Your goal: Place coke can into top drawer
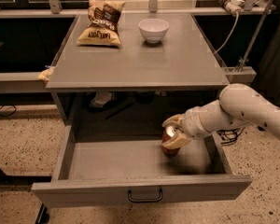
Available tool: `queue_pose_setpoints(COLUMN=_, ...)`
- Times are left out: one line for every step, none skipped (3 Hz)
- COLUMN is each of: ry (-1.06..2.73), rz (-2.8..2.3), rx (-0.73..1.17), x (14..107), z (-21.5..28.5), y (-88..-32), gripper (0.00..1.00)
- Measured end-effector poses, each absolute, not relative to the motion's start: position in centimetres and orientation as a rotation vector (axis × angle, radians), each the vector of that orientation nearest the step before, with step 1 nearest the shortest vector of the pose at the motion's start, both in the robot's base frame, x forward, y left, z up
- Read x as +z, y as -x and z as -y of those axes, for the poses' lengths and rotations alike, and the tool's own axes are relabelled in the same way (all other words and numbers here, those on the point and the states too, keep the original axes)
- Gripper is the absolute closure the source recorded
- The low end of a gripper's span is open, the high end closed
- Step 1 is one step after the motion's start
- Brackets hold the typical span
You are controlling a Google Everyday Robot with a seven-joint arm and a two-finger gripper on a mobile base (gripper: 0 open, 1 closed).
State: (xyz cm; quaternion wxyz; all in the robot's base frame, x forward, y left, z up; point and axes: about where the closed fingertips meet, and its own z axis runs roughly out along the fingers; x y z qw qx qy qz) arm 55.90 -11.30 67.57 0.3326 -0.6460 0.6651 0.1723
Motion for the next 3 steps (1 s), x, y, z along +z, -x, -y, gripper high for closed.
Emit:
queue_pose_setpoints(ry=1.688, rz=-1.737, rx=0.45, x=67.57, z=11.3, y=-55.9, gripper=0.13)
queue_pose_setpoints(ry=1.688, rz=-1.737, rx=0.45, x=67.57, z=11.29, y=-55.9, gripper=0.0)
queue_pose_setpoints(ry=1.688, rz=-1.737, rx=0.45, x=67.57, z=11.29, y=-55.9, gripper=0.0)
